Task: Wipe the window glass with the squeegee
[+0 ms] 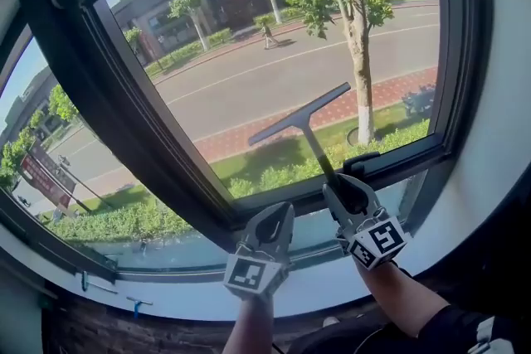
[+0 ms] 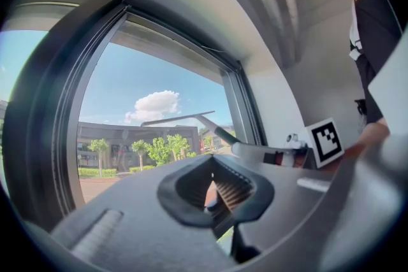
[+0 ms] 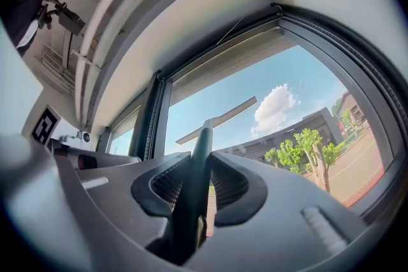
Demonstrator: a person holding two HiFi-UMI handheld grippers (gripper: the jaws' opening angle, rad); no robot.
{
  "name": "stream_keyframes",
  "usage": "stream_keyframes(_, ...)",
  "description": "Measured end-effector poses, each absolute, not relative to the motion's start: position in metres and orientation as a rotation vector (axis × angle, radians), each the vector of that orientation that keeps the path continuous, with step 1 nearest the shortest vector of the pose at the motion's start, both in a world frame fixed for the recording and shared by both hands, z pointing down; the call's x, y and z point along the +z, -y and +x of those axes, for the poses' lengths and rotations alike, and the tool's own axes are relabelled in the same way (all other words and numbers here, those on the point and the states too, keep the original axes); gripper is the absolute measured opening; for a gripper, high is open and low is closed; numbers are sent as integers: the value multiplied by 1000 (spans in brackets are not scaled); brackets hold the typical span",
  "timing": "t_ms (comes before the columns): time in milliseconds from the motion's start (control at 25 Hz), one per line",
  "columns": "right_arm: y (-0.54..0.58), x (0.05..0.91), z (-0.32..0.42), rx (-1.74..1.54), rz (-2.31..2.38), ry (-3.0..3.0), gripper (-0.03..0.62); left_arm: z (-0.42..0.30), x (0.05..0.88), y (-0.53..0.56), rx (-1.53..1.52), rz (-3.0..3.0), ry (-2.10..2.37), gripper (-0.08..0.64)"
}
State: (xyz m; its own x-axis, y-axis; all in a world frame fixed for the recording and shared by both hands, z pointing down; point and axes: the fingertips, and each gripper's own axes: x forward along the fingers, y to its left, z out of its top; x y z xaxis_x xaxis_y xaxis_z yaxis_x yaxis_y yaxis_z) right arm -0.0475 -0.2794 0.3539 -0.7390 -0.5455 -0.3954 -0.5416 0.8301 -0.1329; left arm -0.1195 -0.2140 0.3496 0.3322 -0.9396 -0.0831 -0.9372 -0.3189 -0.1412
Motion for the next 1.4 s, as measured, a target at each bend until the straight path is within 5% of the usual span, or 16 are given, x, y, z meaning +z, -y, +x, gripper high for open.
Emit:
stream_keyframes(480,287,248,-36,45,-664,-2436,100,-100,296,201,82,-2345,-1741,3)
stream_keyframes(1400,250,65,-167,165,-600,-2204,101,-222,224,141,49,-2258,-1593,3)
